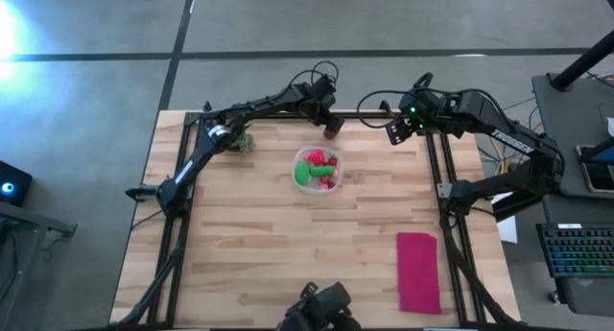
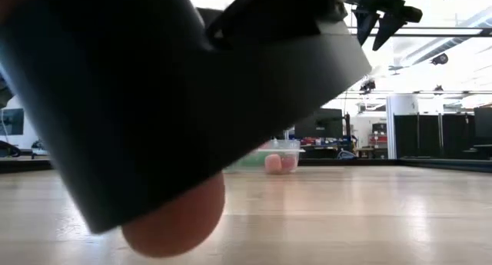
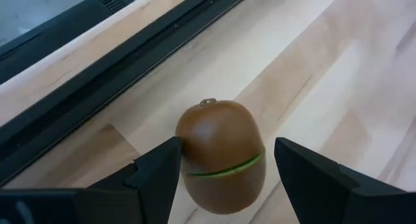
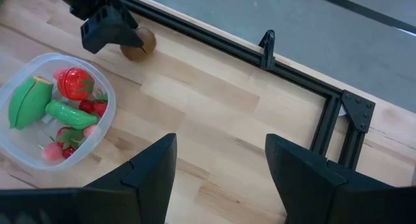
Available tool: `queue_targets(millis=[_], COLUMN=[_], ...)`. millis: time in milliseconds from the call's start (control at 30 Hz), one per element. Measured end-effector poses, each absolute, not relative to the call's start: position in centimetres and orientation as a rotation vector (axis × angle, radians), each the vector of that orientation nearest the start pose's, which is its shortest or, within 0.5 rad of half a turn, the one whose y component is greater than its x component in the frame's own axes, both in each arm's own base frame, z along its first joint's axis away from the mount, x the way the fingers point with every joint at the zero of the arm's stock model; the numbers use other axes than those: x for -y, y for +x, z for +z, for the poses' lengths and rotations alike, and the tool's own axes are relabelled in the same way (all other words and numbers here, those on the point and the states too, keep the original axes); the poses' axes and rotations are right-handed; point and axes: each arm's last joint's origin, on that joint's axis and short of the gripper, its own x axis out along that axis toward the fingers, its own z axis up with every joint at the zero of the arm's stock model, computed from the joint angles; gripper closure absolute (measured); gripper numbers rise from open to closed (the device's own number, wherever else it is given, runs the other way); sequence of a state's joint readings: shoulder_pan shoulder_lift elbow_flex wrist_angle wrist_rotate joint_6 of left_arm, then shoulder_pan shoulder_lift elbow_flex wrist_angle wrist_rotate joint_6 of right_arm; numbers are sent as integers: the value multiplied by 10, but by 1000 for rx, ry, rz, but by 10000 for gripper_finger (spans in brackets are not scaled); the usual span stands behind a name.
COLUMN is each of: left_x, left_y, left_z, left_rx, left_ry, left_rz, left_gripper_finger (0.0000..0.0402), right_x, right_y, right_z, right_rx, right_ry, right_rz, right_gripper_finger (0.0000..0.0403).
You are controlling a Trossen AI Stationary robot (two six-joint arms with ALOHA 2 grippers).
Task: Pick and placing Produce into tupperware
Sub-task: Put the kiwi into the transparent bin
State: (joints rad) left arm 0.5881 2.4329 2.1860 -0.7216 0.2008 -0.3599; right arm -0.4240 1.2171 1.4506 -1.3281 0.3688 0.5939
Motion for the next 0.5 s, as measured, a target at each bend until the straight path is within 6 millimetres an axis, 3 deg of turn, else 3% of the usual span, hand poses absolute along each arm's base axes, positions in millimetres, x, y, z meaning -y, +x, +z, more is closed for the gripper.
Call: queue_targets(millis=[500], left_x=[-286], left_y=[440], left_z=[182], left_rx=[-864], left_ry=[-764], left_rz=[498], left_gripper_finger=[168], right_x=[91], right_y=[175], right_z=[382], right_rx=[-875], right_ry=[529], right_rz=[-1028], right_gripper_finger=[174])
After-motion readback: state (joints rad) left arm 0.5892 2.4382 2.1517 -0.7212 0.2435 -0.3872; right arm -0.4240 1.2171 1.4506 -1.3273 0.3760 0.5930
